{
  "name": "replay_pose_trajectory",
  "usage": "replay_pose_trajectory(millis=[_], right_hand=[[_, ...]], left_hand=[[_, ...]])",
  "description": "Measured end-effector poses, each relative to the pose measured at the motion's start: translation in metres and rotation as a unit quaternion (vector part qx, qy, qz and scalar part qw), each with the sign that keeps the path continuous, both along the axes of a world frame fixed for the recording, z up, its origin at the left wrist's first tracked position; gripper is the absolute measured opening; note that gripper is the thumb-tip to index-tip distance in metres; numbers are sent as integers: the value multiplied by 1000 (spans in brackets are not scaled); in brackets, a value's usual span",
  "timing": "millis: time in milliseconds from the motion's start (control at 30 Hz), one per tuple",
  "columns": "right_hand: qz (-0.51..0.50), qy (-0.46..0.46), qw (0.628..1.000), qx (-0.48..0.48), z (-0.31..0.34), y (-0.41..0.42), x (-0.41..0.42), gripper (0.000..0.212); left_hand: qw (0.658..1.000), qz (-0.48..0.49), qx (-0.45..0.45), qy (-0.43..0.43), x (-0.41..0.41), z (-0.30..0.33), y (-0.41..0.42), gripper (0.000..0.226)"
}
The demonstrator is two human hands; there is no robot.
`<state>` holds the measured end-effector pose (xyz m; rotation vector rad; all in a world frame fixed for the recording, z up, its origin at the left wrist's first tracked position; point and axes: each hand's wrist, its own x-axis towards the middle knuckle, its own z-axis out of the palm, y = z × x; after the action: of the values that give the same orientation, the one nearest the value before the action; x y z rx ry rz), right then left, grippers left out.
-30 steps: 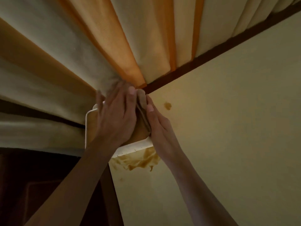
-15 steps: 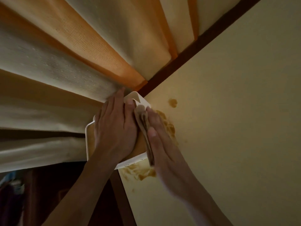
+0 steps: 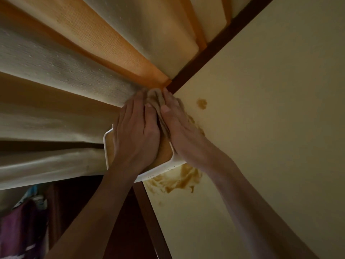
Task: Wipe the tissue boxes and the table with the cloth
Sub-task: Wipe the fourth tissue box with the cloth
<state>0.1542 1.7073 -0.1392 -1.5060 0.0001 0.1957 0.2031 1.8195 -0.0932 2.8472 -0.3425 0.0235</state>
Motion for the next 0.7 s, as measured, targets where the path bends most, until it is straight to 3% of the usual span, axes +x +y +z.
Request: replay_pose_trajectory(millis=[100,333,467,633,700], right_hand=[[9,21,996,84,2,3,-40,50],[-55,36,991,118,6,25,-94,48],[-31,24,997,71,0,13,-67,53],[-52,-24,996,-76,-9,10,-25,63],[-41,-12,997,-57,-6,9,-23,61]], left_hand=[[1000,8,2,5,-1,1,1,75],[1000,11,-7,3,-1,0,0,70],[1000,8,-15,2,-1,0,-1,71],[999,-2,-37,13,-1,1,1,67],[998,-25,-57,28,0,2,3,70]])
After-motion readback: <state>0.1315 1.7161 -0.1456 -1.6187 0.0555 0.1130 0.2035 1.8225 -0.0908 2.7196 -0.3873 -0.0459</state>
